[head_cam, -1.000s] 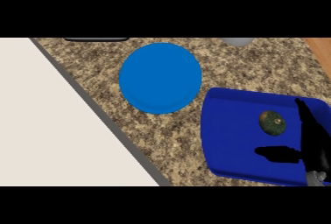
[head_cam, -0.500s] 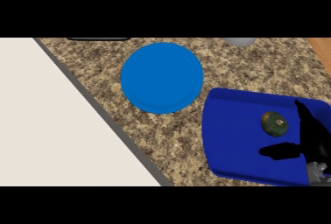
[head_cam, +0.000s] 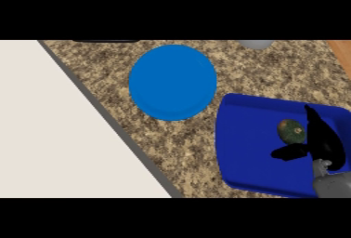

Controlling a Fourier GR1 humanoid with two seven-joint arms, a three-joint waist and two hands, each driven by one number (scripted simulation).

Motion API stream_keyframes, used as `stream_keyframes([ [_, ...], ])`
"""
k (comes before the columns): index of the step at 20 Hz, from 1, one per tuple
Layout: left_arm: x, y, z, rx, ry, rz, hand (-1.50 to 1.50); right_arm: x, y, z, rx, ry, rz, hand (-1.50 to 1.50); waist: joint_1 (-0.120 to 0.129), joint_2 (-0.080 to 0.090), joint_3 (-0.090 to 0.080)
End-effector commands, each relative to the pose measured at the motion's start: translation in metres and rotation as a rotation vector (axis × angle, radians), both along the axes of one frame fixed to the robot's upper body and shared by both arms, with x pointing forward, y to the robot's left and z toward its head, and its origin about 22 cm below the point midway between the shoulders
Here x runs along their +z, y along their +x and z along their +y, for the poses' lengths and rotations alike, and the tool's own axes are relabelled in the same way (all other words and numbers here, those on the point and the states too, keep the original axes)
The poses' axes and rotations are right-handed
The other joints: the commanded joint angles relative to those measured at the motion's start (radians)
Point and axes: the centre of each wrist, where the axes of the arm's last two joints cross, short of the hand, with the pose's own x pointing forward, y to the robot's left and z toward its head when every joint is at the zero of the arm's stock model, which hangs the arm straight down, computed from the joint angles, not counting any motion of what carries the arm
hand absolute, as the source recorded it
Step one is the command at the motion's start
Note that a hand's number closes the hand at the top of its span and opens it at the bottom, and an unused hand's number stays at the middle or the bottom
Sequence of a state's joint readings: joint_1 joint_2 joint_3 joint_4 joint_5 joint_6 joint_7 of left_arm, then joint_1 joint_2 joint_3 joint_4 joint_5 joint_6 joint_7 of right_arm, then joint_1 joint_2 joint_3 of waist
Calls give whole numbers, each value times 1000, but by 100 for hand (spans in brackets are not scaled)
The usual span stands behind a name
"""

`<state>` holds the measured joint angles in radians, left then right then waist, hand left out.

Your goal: Pick the squash from the tray and place it in the plate

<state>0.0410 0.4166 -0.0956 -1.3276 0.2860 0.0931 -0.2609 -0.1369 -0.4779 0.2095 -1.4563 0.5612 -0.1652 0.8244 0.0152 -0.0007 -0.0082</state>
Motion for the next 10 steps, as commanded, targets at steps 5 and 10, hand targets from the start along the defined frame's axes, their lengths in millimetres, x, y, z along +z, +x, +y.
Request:
stream_keyframes([
  [5,14,15,-12,-67,20,16,0,-12,14,-18,-17,0,33,-150,-13,1,8],
  [10,17,21,-25,-79,33,6,0,-27,13,-4,107,24,42,150,-13,1,9],
])
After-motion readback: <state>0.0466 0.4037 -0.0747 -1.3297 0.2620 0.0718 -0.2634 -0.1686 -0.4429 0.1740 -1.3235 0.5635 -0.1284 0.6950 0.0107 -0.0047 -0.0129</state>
